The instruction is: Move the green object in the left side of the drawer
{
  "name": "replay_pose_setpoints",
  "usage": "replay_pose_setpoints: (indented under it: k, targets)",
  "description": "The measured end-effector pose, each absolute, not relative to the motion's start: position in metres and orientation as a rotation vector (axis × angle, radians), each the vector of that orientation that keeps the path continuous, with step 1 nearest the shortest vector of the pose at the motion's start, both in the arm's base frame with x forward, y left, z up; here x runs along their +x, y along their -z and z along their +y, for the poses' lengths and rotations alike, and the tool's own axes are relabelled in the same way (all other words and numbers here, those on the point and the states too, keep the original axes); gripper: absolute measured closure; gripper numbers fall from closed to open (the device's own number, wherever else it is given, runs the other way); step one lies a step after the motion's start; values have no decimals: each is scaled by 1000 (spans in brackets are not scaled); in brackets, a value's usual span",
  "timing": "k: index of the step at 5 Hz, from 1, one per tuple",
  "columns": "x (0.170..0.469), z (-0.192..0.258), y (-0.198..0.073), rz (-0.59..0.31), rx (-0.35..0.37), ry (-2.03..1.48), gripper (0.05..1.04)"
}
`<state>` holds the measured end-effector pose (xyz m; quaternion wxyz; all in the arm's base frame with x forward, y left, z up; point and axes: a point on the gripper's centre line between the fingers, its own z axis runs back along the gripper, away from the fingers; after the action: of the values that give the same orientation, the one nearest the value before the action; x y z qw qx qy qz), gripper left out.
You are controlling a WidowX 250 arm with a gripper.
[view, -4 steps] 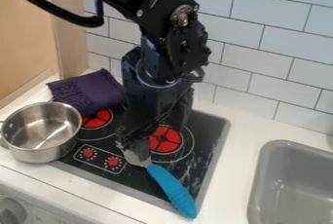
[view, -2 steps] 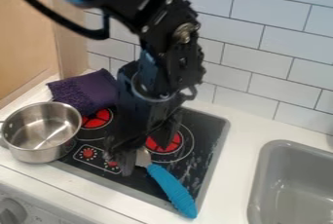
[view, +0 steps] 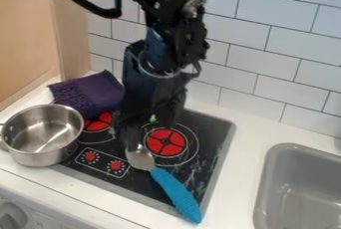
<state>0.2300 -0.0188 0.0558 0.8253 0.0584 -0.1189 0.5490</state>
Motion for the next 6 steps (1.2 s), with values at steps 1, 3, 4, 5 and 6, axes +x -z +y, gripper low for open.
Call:
replay_pose_setpoints:
  k: [1,3,4,5,6]
  targets:
    - [255,-10,-64,-300,81,-1171,85]
    - [280,11,-60,-315,63,-1170,85]
    - [291,22,-56,-317,86,-1170,85]
    - [307,25,-49,-327,89,-1169,85]
    - [319,24,-42,-335,76,-1174,85]
